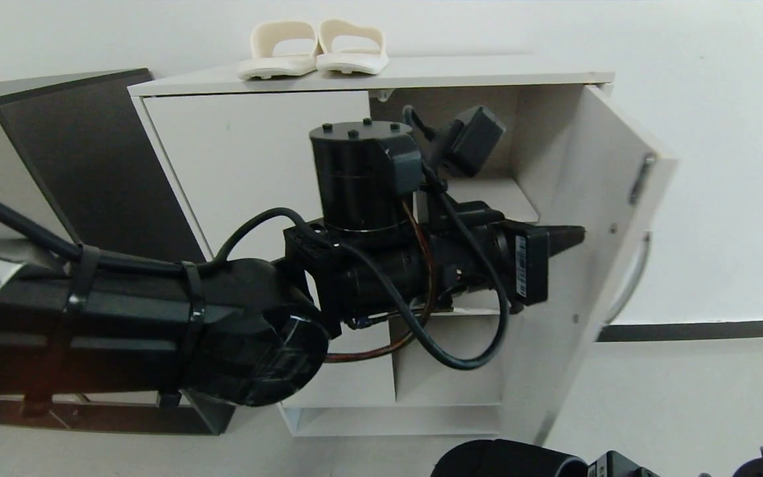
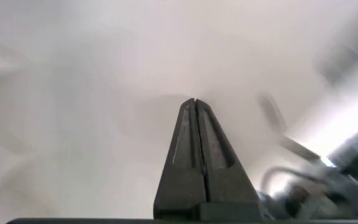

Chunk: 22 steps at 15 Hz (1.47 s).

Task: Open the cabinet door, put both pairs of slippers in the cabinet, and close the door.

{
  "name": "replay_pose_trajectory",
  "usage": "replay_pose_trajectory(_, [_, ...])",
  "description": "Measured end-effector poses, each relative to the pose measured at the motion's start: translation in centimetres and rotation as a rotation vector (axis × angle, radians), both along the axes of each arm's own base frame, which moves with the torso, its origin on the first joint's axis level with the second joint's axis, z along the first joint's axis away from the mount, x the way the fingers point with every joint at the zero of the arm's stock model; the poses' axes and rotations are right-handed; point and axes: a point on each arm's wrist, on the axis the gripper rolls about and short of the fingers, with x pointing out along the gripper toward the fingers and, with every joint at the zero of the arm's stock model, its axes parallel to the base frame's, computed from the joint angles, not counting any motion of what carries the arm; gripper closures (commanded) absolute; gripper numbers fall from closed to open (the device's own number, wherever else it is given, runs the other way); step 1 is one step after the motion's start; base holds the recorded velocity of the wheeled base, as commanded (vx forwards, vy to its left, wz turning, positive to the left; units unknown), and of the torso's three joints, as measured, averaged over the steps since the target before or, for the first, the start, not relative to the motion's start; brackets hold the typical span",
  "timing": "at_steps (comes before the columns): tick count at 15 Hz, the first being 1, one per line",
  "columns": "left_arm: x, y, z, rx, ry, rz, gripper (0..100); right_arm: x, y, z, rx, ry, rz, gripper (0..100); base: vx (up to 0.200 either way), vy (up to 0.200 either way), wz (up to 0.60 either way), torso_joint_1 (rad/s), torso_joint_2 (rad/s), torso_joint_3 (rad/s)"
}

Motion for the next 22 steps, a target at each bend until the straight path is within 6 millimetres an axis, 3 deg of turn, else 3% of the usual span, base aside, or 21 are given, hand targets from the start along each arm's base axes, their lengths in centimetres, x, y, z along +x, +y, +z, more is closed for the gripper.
replay_pose_trajectory(3, [-0.7, 0.8, -0.4, 0.022, -0.007, 0.001, 100, -0.2, -0.2, 0.1, -0.001, -0.017, 0.016, 100, 0.000, 0.000, 0.00, 0.000, 0.00, 0.000])
replay_pose_trajectory(4, [-0.6, 1.7, -0.5, 0.028, -0.002, 0.022, 100, 0.0, -0.1, 0.2, 0.005, -0.019, 0.003, 100, 0.000, 0.000, 0.00, 0.000, 0.00, 0.000])
replay_pose_trajectory(6, [-0.1, 4.8, 0.2, 0.026, -0.007, 0.128, 100, 2.3, 0.7, 1.7, 0.058, -0.041, -0.158, 100, 0.000, 0.000, 0.00, 0.000, 0.00, 0.000])
replay_pose_trajectory(10, [-2.3, 13.4, 2.5, 0.033, -0.034, 0.552, 100, 8.9, 2.8, 2.6, 0.093, -0.090, -0.631, 100, 0.000, 0.000, 0.00, 0.000, 0.00, 0.000])
replay_pose_trajectory(12, [-5.6, 18.8, 2.8, 0.065, -0.023, 0.760, 100, 11.2, 3.4, 2.6, 0.109, -0.109, -0.709, 100, 0.000, 0.000, 0.00, 0.000, 0.00, 0.000])
replay_pose_trajectory(14, [-10.3, 23.9, 2.3, 0.091, -0.006, 0.971, 100, 12.0, 3.7, 2.2, 0.095, -0.114, -0.740, 100, 0.000, 0.000, 0.00, 0.000, 0.00, 0.000])
replay_pose_trajectory(16, [-15.8, 27.5, 0.3, 0.132, 0.021, 1.161, 100, 12.3, 3.7, 1.7, 0.078, -0.108, -0.748, 100, 0.000, 0.000, 0.00, 0.000, 0.00, 0.000])
replay_pose_trajectory(19, [-23.1, 29.5, -5.4, 0.202, 0.027, 1.369, 100, 12.5, 3.8, 1.1, 0.057, -0.103, -0.747, 100, 0.000, 0.000, 0.00, 0.000, 0.00, 0.000])
replay_pose_trajectory(20, [-24.5, 29.6, -8.4, 0.222, 0.044, 1.446, 100, 12.6, 3.8, 1.0, 0.054, -0.104, -0.749, 100, 0.000, 0.000, 0.00, 0.000, 0.00, 0.000])
replay_pose_trajectory(22, [-25.3, 29.6, -13.2, 0.234, 0.067, 1.560, 100, 12.5, 3.8, 0.8, 0.041, -0.107, -0.762, 100, 0.000, 0.000, 0.00, 0.000, 0.00, 0.000])
